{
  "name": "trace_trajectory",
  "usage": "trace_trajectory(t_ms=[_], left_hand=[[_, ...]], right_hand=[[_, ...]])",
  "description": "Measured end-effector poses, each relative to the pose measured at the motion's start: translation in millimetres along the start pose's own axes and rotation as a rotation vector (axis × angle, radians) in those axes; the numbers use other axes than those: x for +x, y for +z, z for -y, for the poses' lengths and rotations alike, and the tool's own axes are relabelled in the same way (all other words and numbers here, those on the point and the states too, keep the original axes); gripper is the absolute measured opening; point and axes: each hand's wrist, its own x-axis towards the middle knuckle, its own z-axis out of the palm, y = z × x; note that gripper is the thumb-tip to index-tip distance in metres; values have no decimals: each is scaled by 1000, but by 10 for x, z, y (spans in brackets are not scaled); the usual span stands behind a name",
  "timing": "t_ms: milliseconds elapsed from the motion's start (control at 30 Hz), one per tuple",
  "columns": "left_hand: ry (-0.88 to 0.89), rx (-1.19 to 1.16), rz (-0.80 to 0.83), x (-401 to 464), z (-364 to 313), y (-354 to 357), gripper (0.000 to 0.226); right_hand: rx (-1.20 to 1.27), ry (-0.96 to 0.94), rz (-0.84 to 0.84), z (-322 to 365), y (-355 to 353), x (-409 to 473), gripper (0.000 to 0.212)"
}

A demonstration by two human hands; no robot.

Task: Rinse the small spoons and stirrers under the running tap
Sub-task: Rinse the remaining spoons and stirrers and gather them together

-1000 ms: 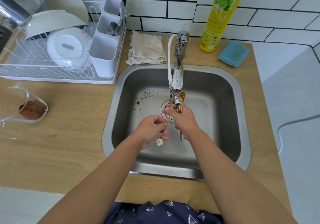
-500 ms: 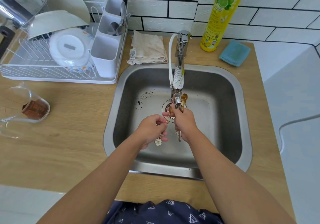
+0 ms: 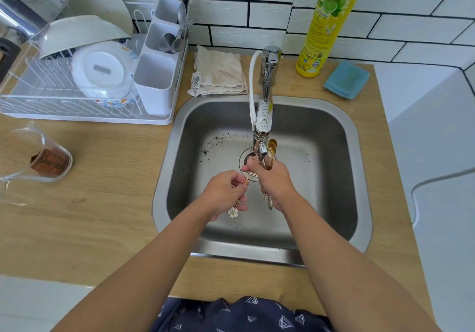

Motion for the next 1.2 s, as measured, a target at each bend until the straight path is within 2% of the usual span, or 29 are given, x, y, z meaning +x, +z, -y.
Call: trace_trajectory(t_ms=[67,133,233,333,433,567,700,833,900,967,1033,1100,1200], left_hand=[[7,-1,29,-24,1,22,5],[1,-19,37,-30,-14,33,7],[-24,-108,52,-25,-37,12,11],[-40,-166,66,-20,-21,-50,14],[-55,-135,59,-30,0,-90,18],[-71,-145,64,-63,33,-124,21],[-170,-424,112,-62,19,-165,19],[-307,-745,265,-71,-18,-249,18],[-338,-813,314,-89,-21,-255,18],[-290,-718,282,-96,-18,-230,20],[-212,-511,211,-93,-16,-199,21],[-160,-352,153,-80,-23,-184,21],[-135,-302,118,-63,-31,-203,23]], right_hand=[[6,18,-84,10,4,25,19],[26,50,-99,3,20,35,25],[241,130,51,-19,-24,17,29],[344,161,192,-60,-97,3,20],[324,148,178,-77,-102,12,10],[288,150,143,-38,-55,49,25],[322,109,256,-23,-72,45,19],[321,63,252,-25,-90,33,14],[258,26,186,5,-62,17,7],[144,-31,17,5,-23,32,24],[83,-67,-96,-11,-7,58,26],[16,-70,-80,-26,-4,62,16],[31,-35,61,-47,-9,34,13]])
